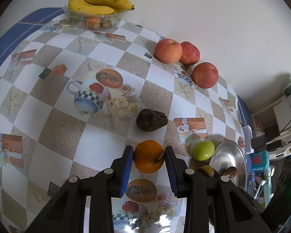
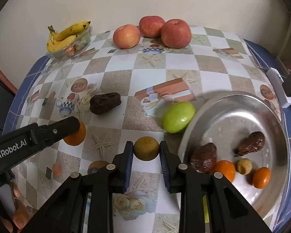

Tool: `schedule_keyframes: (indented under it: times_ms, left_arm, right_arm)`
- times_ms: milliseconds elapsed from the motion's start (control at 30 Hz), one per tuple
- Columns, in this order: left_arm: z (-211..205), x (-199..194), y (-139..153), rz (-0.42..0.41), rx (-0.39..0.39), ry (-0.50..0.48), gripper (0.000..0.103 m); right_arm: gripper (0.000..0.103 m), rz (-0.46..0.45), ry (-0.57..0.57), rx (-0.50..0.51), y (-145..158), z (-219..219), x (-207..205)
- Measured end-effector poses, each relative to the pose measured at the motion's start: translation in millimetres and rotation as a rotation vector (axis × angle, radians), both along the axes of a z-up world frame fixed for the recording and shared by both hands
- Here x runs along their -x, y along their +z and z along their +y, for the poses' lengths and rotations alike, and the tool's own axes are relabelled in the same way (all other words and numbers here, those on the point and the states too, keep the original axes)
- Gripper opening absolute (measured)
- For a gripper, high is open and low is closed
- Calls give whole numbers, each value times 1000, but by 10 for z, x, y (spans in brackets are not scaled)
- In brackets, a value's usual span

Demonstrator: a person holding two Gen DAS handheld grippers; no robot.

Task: Organize fruits
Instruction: 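Lower the tan fruit and the orange into the steel bowl and open both tools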

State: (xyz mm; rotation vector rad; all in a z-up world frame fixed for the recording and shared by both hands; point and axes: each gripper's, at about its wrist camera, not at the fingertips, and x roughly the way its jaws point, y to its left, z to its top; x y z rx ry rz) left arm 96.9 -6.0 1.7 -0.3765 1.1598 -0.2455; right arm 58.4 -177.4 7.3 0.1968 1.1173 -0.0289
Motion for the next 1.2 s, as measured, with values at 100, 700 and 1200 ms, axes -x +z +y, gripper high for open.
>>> schedule_keyframes:
  times_ms: [100, 700, 1200]
  left_arm:
    - [-62, 20, 15, -5, -11, -13, 36]
    - [-1187, 461, 164, -100, -68, -329, 36]
    - [-1661, 661, -98, -106, -146, -478, 36]
  right_arm:
    - [29, -10, -20, -12, 52, -94, 28]
    - [29, 45, -311, 0, -15, -1272, 385]
    - [29, 80, -306, -41, -185, -1353, 400]
